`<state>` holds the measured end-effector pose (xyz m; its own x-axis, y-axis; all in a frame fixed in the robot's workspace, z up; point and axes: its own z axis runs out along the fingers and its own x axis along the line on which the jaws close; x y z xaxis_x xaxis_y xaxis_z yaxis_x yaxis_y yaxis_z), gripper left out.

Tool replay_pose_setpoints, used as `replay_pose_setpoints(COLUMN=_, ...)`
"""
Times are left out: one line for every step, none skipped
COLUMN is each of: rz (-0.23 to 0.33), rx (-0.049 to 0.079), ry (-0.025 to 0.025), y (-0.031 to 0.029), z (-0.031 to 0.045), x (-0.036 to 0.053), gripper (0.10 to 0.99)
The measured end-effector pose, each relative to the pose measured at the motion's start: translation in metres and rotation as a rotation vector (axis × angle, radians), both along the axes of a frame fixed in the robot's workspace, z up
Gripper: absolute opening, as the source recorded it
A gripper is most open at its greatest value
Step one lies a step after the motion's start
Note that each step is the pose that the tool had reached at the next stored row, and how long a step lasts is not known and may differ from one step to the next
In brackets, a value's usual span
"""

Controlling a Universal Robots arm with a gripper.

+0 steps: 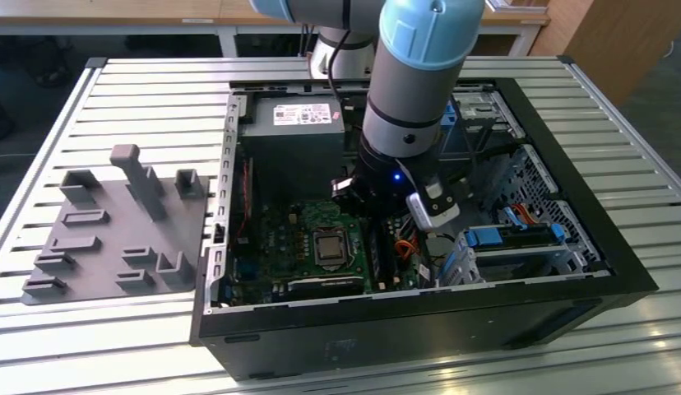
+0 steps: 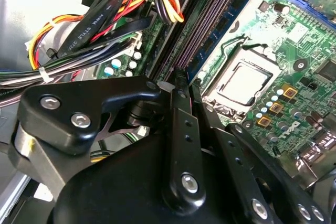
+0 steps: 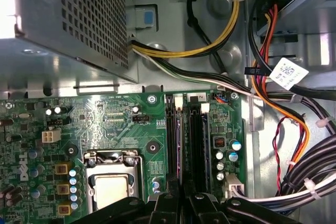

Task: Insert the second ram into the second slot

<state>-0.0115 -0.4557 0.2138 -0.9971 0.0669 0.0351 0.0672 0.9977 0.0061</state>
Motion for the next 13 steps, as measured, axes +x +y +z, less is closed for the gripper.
replay_pose_setpoints(rz=0.000, rx=0.000, ry=0.0001, y=0.0000, z=-0.0005, x=0.0000, gripper=0.141)
replay_pose_setpoints(rz=0.000, rx=0.000, ry=0.0001, y=0.0000, z=-0.0010, x=0.0000, gripper=0.141)
replay_pose_setpoints(rz=0.000, rx=0.000, ry=0.0000, y=0.0000, z=-0.0017, x=0.0000, gripper=0.141)
replay_pose_setpoints(rz=0.000, rx=0.000, ry=0.0001, y=0.0000, z=-0.0021, x=0.0000, gripper=0.141)
replay_pose_setpoints(rz=0.000, rx=0.000, ry=0.0001, y=0.0000, z=-0.0025, x=0.0000, gripper=0.141)
replay_pose_setpoints(rz=0.000, rx=0.000, ry=0.0001, y=-0.0001, z=-0.0026, x=0.0000, gripper=0.141)
replay_pose_setpoints(rz=0.000, rx=0.000, ry=0.0001, y=0.0000, z=-0.0026, x=0.0000, gripper=0.141)
replay_pose_setpoints(rz=0.000, rx=0.000, ry=0.0001, y=0.0000, z=-0.0027, x=0.0000, gripper=0.141)
replay_pose_setpoints(rz=0.000, rx=0.000, ry=0.0001, y=0.0000, z=-0.0028, x=0.0000, gripper=0.141)
replay_pose_setpoints(rz=0.000, rx=0.000, ry=0.0000, y=0.0000, z=-0.0028, x=0.0000, gripper=0.141)
replay_pose_setpoints(rz=0.000, rx=0.000, ry=0.0001, y=0.0000, z=-0.0028, x=0.0000, gripper=0.141)
replay_pose_setpoints(rz=0.000, rx=0.000, ry=0.0001, y=0.0000, z=-0.0028, x=0.0000, gripper=0.141)
replay_pose_setpoints(rz=0.000, rx=0.000, ry=0.0001, y=0.0000, z=-0.0028, x=0.0000, gripper=0.141)
